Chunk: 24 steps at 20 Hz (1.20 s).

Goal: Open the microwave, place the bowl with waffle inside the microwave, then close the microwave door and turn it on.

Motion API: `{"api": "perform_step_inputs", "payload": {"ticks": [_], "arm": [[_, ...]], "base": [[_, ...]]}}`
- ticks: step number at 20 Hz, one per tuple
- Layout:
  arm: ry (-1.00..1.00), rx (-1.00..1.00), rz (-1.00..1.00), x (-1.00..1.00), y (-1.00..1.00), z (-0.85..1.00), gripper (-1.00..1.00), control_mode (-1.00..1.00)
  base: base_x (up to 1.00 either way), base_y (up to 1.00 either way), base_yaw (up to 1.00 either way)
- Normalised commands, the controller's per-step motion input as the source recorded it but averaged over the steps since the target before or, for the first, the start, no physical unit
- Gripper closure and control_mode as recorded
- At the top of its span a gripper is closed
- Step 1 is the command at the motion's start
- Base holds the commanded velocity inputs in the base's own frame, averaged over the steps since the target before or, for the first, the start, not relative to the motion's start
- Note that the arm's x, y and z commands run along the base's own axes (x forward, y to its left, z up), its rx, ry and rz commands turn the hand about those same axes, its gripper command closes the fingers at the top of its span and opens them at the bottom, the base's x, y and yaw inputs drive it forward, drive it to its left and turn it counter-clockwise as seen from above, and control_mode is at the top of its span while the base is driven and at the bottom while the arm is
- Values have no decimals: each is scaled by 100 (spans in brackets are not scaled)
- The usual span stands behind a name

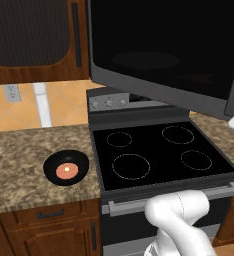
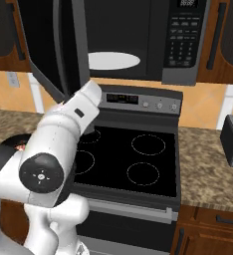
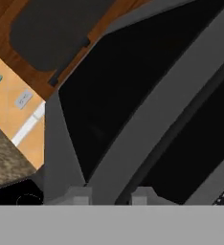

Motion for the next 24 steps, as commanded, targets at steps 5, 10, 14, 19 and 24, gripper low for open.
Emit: {"api": "perform_step_inputs", "payload": {"ticks": [5, 10, 14, 19, 24], "arm": [[22, -19, -3, -100, -7, -25, -100, -100], [15, -12, -5, -100, -49, -17, -100, -100], [1, -2, -10, -100, -91, 0, -100, -100], [5, -6, -3, -24, -50, -7, -100, -100], [-6, -2, 5, 68, -28, -33, -100, -100]], "base": [[0, 0, 0], [0, 0, 0], [0, 0, 0], [0, 0, 0], [0, 0, 0]]}}
